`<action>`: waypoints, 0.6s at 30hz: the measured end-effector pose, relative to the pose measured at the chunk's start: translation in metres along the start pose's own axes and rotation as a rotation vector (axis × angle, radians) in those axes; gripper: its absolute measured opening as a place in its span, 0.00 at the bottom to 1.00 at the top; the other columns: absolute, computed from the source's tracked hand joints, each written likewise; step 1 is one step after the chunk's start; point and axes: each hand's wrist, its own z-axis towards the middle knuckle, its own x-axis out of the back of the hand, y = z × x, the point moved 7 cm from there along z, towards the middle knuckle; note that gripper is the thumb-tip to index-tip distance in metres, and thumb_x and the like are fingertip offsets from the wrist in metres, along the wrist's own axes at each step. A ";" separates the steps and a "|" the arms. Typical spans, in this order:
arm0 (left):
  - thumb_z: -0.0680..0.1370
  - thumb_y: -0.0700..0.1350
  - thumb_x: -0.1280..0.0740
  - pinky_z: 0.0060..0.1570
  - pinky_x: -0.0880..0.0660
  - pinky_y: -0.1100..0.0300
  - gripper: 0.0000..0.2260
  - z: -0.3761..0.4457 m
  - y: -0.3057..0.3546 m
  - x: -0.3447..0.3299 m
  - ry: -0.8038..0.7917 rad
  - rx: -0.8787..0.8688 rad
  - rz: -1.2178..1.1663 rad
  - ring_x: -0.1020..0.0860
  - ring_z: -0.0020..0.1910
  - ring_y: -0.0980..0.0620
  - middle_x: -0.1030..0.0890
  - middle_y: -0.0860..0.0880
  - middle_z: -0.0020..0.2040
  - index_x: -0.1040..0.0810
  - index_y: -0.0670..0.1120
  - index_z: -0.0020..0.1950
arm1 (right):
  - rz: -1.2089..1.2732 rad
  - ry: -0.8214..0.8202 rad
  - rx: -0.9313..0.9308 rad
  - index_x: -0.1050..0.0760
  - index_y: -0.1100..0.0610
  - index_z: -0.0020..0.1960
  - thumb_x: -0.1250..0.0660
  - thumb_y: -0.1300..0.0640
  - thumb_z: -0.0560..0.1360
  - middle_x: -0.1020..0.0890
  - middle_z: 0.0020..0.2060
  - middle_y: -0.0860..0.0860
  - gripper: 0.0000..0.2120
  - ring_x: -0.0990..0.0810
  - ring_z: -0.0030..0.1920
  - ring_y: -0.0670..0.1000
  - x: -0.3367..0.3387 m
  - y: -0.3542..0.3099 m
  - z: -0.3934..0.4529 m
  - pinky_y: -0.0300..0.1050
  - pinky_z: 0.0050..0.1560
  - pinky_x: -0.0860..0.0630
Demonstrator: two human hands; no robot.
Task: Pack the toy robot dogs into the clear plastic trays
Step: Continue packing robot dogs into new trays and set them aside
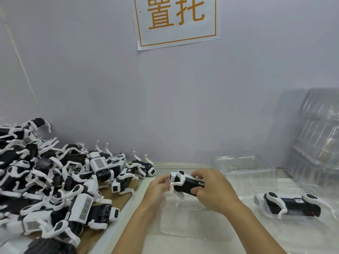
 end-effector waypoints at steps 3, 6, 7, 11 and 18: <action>0.77 0.32 0.40 0.56 0.28 0.56 0.17 0.001 0.000 0.001 0.015 -0.007 0.021 0.22 0.53 0.50 0.16 0.47 0.53 0.17 0.47 0.57 | -0.029 -0.050 -0.002 0.21 0.45 0.56 0.31 0.54 0.72 0.24 0.53 0.44 0.12 0.25 0.55 0.49 -0.004 0.002 0.002 0.44 0.53 0.26; 0.78 0.33 0.41 0.54 0.27 0.55 0.17 0.000 -0.001 0.002 0.022 0.001 0.000 0.21 0.54 0.48 0.16 0.46 0.53 0.16 0.47 0.56 | -0.026 -0.091 -0.011 0.23 0.47 0.59 0.31 0.55 0.74 0.26 0.55 0.44 0.14 0.27 0.58 0.49 -0.008 0.005 0.003 0.45 0.59 0.28; 0.78 0.33 0.41 0.52 0.27 0.56 0.16 -0.001 0.000 0.001 0.018 0.002 -0.016 0.20 0.55 0.47 0.15 0.45 0.54 0.16 0.46 0.56 | -0.030 -0.100 -0.012 0.23 0.47 0.60 0.31 0.55 0.74 0.27 0.55 0.45 0.15 0.27 0.59 0.49 -0.009 0.005 0.002 0.46 0.61 0.29; 0.79 0.35 0.40 0.46 0.28 0.58 0.14 -0.004 0.003 -0.001 0.014 0.005 -0.031 0.20 0.53 0.47 0.15 0.46 0.52 0.17 0.45 0.57 | -0.060 -0.077 -0.001 0.24 0.47 0.62 0.31 0.54 0.75 0.27 0.57 0.45 0.16 0.29 0.62 0.50 -0.011 0.004 0.001 0.46 0.63 0.31; 0.80 0.47 0.34 0.40 0.27 0.60 0.09 -0.008 0.006 -0.005 -0.017 0.045 -0.052 0.19 0.48 0.51 0.16 0.50 0.47 0.17 0.46 0.55 | -0.062 -0.065 -0.009 0.25 0.46 0.62 0.30 0.54 0.74 0.27 0.58 0.45 0.17 0.29 0.63 0.51 -0.011 0.005 0.000 0.47 0.62 0.31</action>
